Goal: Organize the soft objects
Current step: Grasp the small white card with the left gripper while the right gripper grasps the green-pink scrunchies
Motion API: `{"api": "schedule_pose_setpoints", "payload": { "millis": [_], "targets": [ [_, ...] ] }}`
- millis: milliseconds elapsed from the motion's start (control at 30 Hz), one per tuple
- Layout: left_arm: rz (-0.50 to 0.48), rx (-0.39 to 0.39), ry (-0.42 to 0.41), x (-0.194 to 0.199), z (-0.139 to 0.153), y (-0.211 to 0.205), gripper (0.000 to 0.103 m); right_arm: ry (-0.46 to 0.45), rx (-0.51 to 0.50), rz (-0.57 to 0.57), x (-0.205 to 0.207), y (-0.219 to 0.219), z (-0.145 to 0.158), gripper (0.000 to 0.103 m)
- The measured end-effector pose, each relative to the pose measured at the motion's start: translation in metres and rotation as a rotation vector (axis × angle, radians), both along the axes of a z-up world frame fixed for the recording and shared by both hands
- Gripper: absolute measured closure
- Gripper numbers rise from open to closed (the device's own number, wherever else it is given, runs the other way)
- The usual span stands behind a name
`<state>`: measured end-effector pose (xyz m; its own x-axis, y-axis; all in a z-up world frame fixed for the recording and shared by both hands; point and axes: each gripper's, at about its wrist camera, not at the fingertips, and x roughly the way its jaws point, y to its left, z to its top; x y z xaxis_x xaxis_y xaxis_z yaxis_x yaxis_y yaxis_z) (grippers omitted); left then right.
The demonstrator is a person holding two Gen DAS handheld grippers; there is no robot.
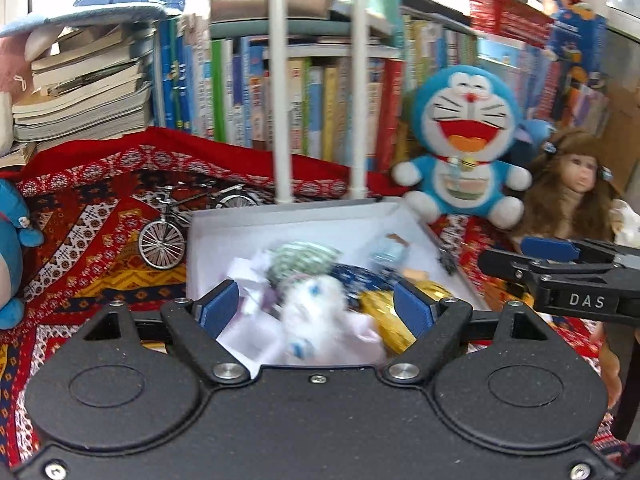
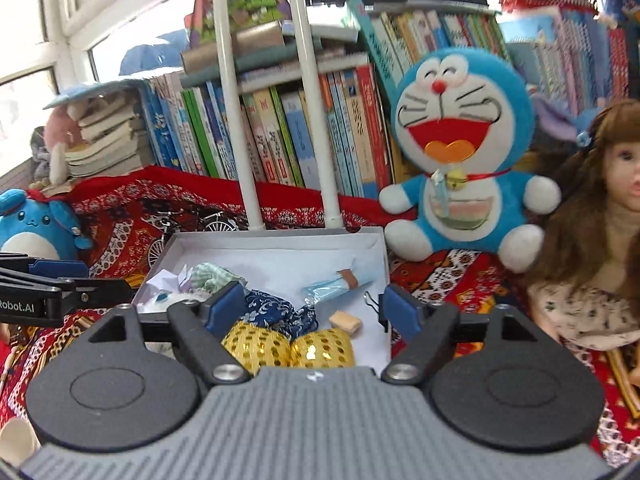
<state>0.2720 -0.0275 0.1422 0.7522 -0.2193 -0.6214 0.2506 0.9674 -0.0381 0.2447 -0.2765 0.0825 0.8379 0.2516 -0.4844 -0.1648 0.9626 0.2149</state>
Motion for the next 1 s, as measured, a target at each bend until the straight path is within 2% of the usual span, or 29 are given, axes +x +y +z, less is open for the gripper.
{"api": "schedule_pose_setpoints", "payload": {
  "millis": [200, 367, 467, 533, 667, 733, 833, 867, 900, 933, 1000],
  "targets": [
    [-0.096, 0.035, -0.019, -0.04, 0.003, -0.03, 0.019, -0.029, -0.015, -0.001, -0.037, -0.016, 0.004, 0.013],
    [-0.177, 0.048, 0.015, -0.06, -0.001, -0.056, 0.019, -0.04, -0.046, -0.015, -0.066, -0.033, 0.002, 0.013],
    [-0.209, 0.065, 0.052, -0.065, -0.01, -0.072, 0.023, -0.039, -0.058, -0.02, -0.08, -0.044, -0.005, 0.013],
    [-0.229, 0.082, 0.083, -0.064, -0.018, -0.082, 0.029, -0.026, -0.075, -0.026, -0.086, -0.048, -0.014, 0.014],
    [-0.241, 0.102, 0.143, -0.062, -0.033, -0.097, 0.04, 0.01, -0.116, -0.033, -0.094, -0.051, -0.034, 0.021],
    [-0.249, 0.108, 0.165, -0.06, -0.04, -0.102, 0.047, 0.03, -0.092, -0.026, -0.095, -0.055, -0.043, 0.022],
    [-0.256, 0.125, 0.188, -0.058, -0.049, -0.111, 0.049, 0.073, -0.025, -0.004, -0.092, -0.062, -0.057, 0.028],
    [-0.254, 0.129, 0.193, -0.058, -0.052, -0.113, 0.049, 0.088, -0.007, 0.0, -0.09, -0.062, -0.061, 0.034],
    [-0.25, 0.133, 0.197, -0.057, -0.054, -0.116, 0.049, 0.103, 0.006, 0.002, -0.088, -0.063, -0.065, 0.044],
    [-0.248, 0.137, 0.201, -0.055, -0.056, -0.117, 0.049, 0.112, 0.009, -0.007, -0.088, -0.063, -0.069, 0.047],
    [-0.246, 0.142, 0.208, -0.053, -0.061, -0.122, 0.049, 0.109, -0.005, -0.034, -0.09, -0.064, -0.072, 0.058]
  ]
}}
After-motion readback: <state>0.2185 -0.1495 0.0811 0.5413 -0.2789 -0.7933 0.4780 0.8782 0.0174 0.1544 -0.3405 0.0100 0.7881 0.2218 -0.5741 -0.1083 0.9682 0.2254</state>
